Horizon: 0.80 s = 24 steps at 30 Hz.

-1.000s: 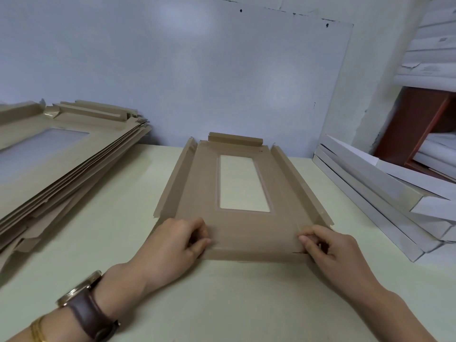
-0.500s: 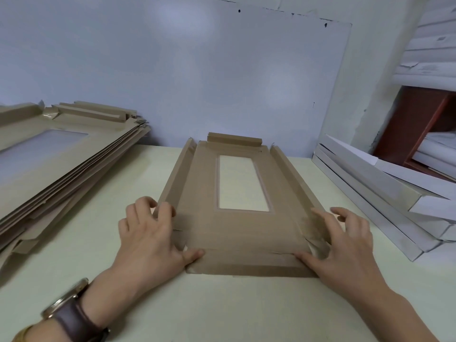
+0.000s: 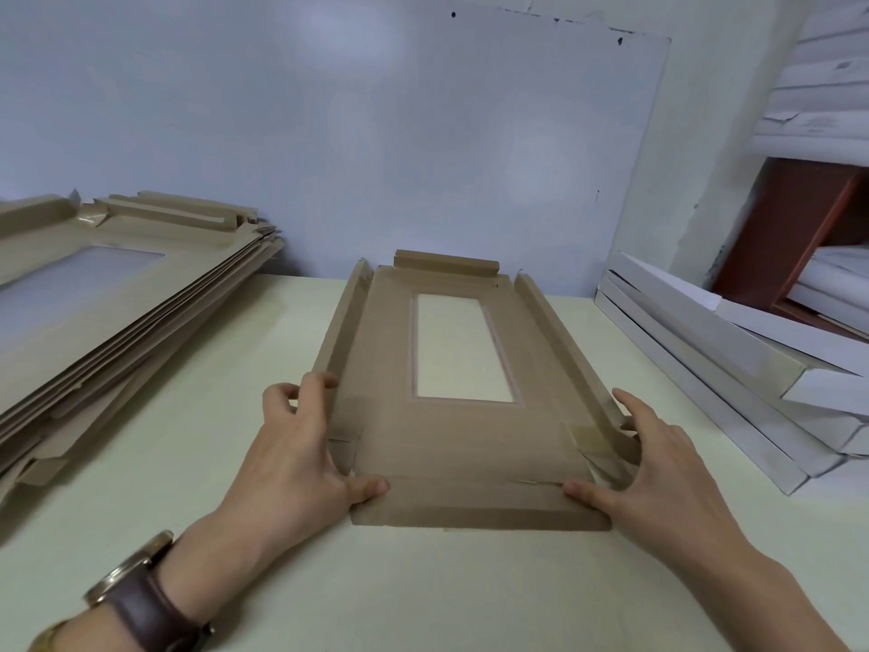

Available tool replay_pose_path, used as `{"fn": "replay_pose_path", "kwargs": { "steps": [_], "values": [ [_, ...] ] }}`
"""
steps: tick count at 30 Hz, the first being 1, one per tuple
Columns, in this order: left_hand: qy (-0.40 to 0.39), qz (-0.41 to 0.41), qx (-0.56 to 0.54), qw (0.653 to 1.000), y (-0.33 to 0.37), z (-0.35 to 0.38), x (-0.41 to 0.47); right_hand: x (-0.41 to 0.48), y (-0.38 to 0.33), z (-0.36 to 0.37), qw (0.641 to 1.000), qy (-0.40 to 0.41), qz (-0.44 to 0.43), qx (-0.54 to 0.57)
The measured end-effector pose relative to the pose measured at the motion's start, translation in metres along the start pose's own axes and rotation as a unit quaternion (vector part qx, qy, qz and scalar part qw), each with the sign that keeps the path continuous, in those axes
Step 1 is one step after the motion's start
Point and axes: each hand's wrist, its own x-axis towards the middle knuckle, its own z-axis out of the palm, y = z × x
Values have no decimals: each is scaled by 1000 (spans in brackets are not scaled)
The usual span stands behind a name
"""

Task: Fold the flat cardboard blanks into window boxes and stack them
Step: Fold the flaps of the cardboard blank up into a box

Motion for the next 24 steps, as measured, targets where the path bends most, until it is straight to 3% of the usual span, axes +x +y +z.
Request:
{"fn": "replay_pose_path", "kwargs": {
  "steps": [9, 15, 24],
  "values": [
    [-22, -50, -30, 998, -7, -7, 8, 5, -1, -2, 998, -14, -28, 61],
    [-16, 9, -42, 999, -7, -7, 12, 7, 1, -3, 994, -10, -33, 107],
    [-115, 21, -62, 991, -10, -8, 22, 14, 2, -5, 996, -33, -16, 87]
  ]
}}
